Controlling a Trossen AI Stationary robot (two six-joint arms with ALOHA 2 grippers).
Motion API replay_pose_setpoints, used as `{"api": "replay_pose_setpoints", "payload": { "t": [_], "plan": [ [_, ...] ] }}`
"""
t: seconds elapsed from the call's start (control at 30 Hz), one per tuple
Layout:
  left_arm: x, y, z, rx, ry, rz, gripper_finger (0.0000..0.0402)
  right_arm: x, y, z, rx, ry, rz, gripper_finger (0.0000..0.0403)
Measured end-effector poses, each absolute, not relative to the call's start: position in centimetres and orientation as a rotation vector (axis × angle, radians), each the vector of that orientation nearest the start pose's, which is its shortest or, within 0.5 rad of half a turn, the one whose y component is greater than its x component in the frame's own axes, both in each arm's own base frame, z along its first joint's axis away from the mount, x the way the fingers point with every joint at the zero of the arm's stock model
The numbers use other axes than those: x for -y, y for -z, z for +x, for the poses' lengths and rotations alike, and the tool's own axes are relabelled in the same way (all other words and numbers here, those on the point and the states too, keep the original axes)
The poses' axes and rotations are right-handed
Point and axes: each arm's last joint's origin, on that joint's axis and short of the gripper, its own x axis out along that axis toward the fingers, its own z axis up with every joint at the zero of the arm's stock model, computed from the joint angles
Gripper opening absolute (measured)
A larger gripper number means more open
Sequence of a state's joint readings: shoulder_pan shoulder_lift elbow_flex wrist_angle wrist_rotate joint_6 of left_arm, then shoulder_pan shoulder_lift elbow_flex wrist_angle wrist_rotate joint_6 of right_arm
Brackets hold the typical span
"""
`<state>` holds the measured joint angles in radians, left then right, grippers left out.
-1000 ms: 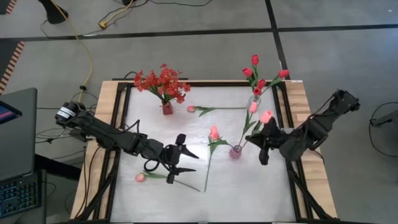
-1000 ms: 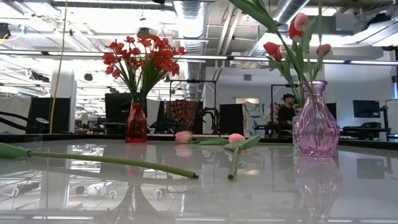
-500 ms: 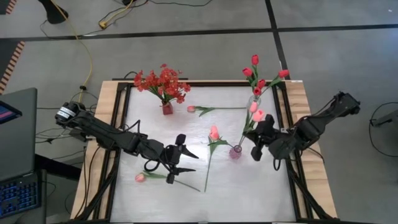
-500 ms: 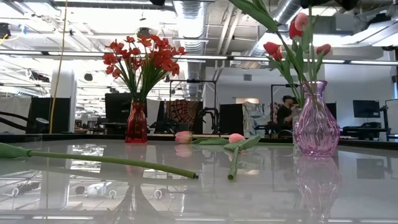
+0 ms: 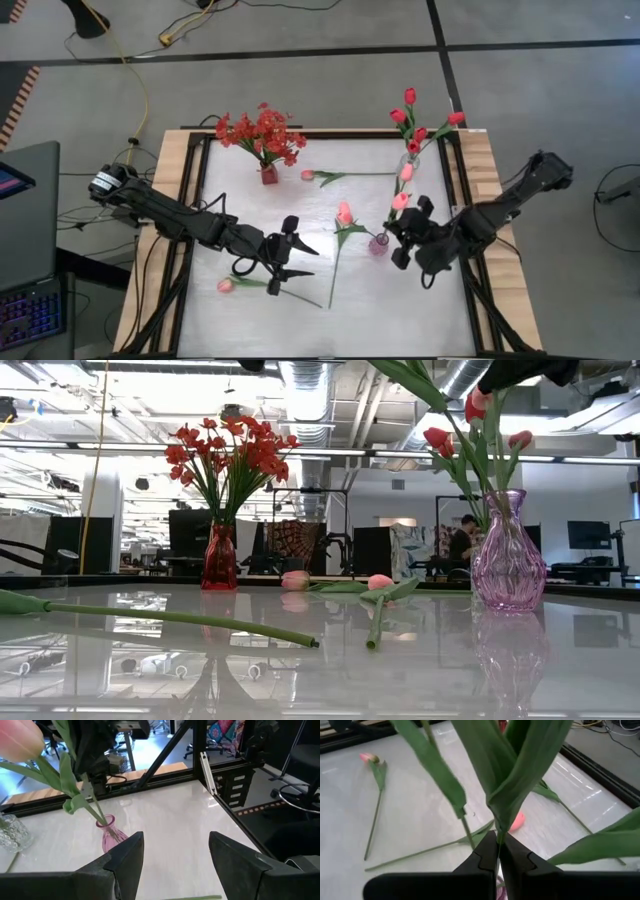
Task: Sort flowers into vase by color
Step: Put the pink tulip into the purple flower vase
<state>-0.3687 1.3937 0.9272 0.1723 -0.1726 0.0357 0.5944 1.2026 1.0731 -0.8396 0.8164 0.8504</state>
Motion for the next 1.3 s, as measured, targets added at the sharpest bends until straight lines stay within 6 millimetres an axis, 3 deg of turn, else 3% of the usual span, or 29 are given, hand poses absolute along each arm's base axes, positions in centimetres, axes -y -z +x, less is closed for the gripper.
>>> {"api": "replay_pose_setpoints", "payload": {
  "t": [0.43,0.73,0.9,1.3],
  "plan": [
    [10.8,-27.9,29.2,-0.286,0.197,0.093,0.0213,-13.3,-27.5,20.4,-0.606,0.578,0.146,0.0040],
    [10.8,-27.9,29.2,-0.288,0.193,0.063,0.0213,-13.7,-26.2,21.2,-0.620,0.625,0.113,0.0047],
    [10.8,-27.9,29.2,-0.289,0.199,0.055,0.0213,-13.1,-26.8,21.0,-0.609,0.626,0.145,0.0088],
    [10.7,-27.6,29.1,-0.315,0.202,0.082,0.0212,-11.7,-28.5,20.1,-0.747,0.503,0.321,0.0239]
  ]
}}
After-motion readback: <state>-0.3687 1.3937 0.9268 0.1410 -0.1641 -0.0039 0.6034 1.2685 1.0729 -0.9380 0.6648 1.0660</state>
